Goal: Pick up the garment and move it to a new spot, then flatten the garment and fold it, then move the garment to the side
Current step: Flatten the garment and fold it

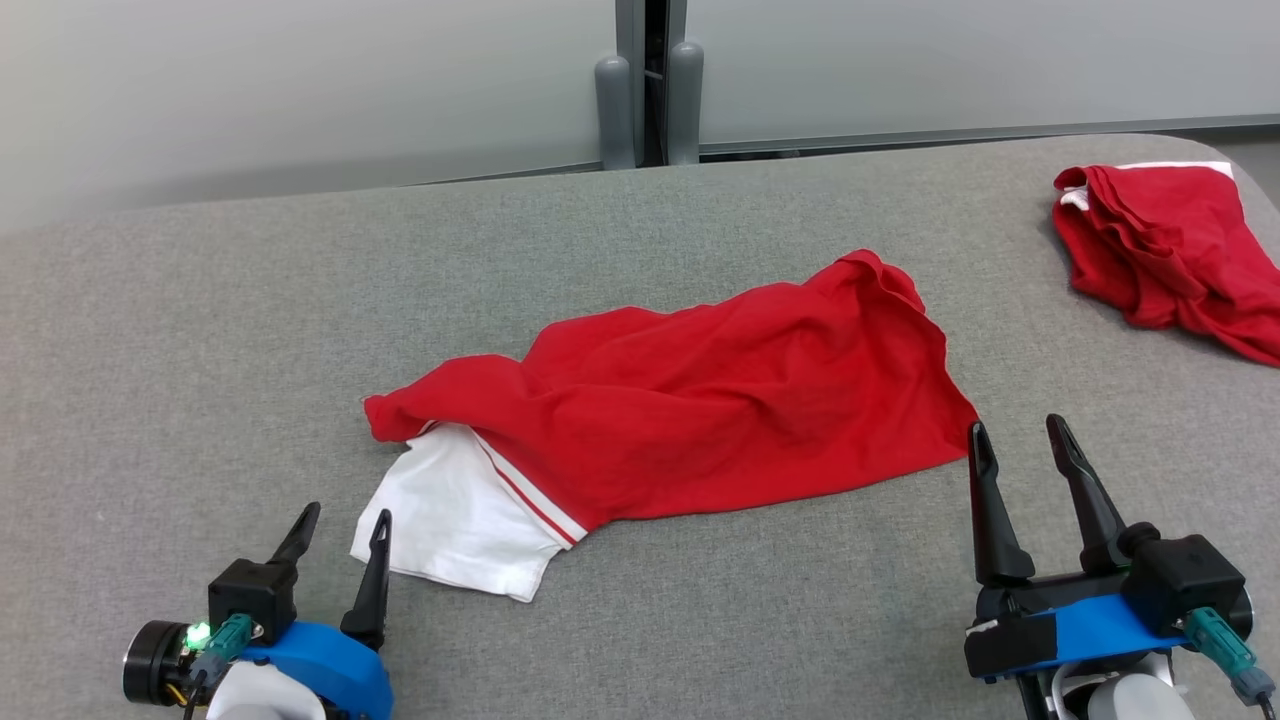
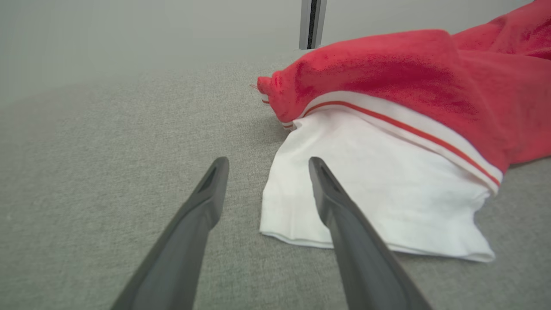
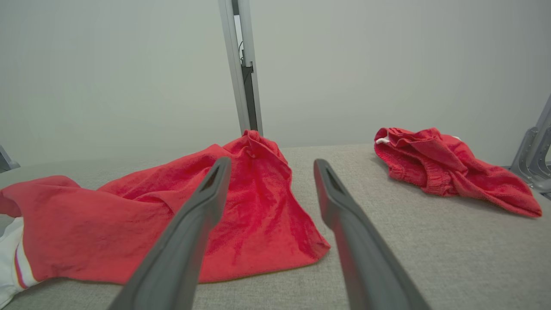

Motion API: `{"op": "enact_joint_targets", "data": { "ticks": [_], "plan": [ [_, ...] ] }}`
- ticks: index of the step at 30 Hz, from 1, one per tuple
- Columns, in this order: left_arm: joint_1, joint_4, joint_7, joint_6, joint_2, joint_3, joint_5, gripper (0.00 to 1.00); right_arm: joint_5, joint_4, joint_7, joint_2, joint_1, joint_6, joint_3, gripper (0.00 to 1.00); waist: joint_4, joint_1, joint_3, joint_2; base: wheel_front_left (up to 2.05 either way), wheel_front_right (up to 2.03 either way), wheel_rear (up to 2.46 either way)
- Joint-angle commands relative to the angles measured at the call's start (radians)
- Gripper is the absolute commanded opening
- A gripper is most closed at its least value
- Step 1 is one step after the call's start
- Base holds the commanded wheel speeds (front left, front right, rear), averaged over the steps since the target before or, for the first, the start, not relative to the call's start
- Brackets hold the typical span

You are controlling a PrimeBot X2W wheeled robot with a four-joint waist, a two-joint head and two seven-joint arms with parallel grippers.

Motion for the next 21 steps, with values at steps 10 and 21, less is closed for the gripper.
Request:
{"op": "enact_joint_targets", "data": {
  "ticks": [10,21],
  "plan": [
    [-0.089,0.22,0.001,-0.005,0.024,-0.08,-0.035,1.0,0.006,0.016,-0.005,0.006,-0.021,0.0,0.002,1.0,-0.017,0.0001,0.015,0.0,0.0,0.0,0.0],
    [-0.126,0.287,0.002,-0.006,0.024,-0.179,-0.118,0.0,0.006,0.016,-0.005,0.006,-0.018,0.0,-0.006,1.0,-0.001,0.0001,0.01,0.0,0.0,0.0,0.0]
  ]
}}
